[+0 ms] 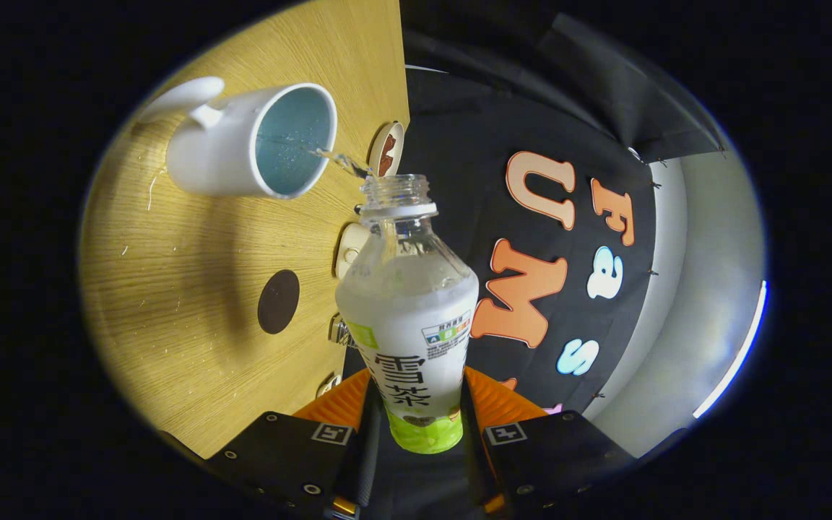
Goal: Take the bottle from table, then pour the juice into the cup, finally place the bottle on the coaster
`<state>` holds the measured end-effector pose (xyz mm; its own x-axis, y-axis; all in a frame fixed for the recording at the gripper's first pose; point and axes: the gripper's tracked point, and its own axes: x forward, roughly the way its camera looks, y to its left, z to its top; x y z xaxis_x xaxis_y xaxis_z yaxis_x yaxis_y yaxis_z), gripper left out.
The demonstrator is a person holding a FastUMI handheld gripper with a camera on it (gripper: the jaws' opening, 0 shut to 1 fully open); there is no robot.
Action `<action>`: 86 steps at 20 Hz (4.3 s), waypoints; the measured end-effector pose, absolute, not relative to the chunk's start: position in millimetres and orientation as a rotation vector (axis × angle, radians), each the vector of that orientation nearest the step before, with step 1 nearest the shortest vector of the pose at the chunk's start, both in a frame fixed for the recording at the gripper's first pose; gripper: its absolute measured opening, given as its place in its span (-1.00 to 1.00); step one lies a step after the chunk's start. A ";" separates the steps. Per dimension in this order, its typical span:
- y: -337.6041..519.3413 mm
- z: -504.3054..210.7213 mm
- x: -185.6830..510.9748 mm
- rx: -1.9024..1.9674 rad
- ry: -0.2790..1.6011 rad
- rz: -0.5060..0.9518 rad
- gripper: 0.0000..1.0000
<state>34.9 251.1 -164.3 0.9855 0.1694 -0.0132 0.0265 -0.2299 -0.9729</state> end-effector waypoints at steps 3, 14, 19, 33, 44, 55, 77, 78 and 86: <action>252.7 -162.6 34.5 -1.813 -0.151 0.138 0.04; 261.6 -153.0 32.0 -1.885 -0.171 0.154 0.04; 264.2 -148.5 31.8 -1.918 -0.189 0.156 0.04; 271.0 -137.1 30.5 -2.000 -0.206 0.159 0.04; 277.3 -131.1 27.2 -2.049 -0.223 0.169 0.04; 280.4 -124.0 29.6 -2.094 -0.249 0.154 0.04; 256.3 -163.3 36.4 -1.401 -0.025 0.267 0.05; 253.8 -167.0 39.5 -1.324 0.006 0.273 0.05; 230.7 -177.1 64.0 -0.821 0.118 0.253 0.05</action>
<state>64.0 230.7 -177.1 0.9635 0.1770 -0.2010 -0.2678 0.6537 -0.7078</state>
